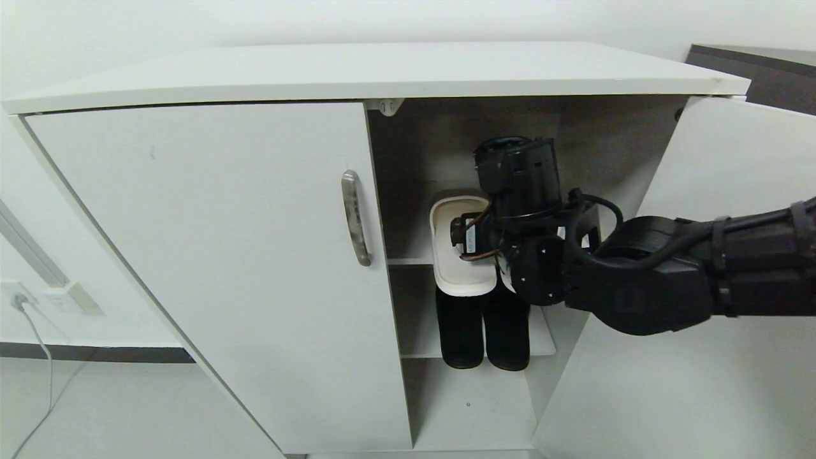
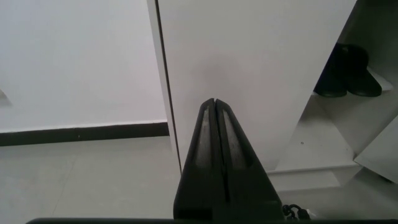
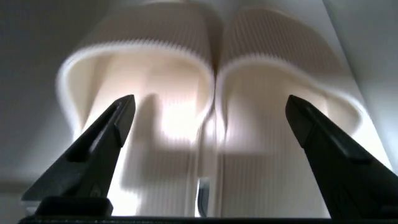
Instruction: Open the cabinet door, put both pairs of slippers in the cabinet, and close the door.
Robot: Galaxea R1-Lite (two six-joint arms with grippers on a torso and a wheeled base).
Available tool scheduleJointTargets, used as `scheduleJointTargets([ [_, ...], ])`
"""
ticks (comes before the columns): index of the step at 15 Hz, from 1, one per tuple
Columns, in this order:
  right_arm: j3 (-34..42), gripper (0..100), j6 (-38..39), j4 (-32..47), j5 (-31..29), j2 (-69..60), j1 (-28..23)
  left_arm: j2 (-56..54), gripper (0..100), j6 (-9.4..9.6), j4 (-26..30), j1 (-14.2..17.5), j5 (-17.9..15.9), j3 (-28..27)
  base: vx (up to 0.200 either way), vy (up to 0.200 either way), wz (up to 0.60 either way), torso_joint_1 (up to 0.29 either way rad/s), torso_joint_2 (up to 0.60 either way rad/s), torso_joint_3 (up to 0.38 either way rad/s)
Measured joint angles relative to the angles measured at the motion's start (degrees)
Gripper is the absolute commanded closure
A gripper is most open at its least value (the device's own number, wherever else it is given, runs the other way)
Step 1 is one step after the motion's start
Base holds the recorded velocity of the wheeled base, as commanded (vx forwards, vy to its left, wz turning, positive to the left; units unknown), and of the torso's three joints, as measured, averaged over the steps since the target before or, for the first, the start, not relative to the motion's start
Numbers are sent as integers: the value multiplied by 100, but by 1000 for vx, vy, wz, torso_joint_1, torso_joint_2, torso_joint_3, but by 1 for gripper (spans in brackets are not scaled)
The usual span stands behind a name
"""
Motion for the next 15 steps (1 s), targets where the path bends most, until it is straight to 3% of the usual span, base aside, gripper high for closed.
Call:
scheduleJointTargets([
  [3,708,0,20,-30,73,-592,304,0,100,-4,2,-1,0,0,0,0,0,0,0,0],
  [5,1566,0,55,-158,574,-1064,483,0,100,-4,0,0,0,0,0,0,0,0,0,0],
  [9,3280,0,27,-1506,1488,-1838,653,0,100,-13,2,0,0,0,0,0,0,0,0,0],
  [10,3479,100,9,-1684,1570,-1908,675,0,100,-13,2,-1,0,0,0,0,0,0,0,0],
  [15,3755,100,16,-1738,1601,-1925,700,0,100,-24,2,2,5,0,0,0,0,0,0,0],
])
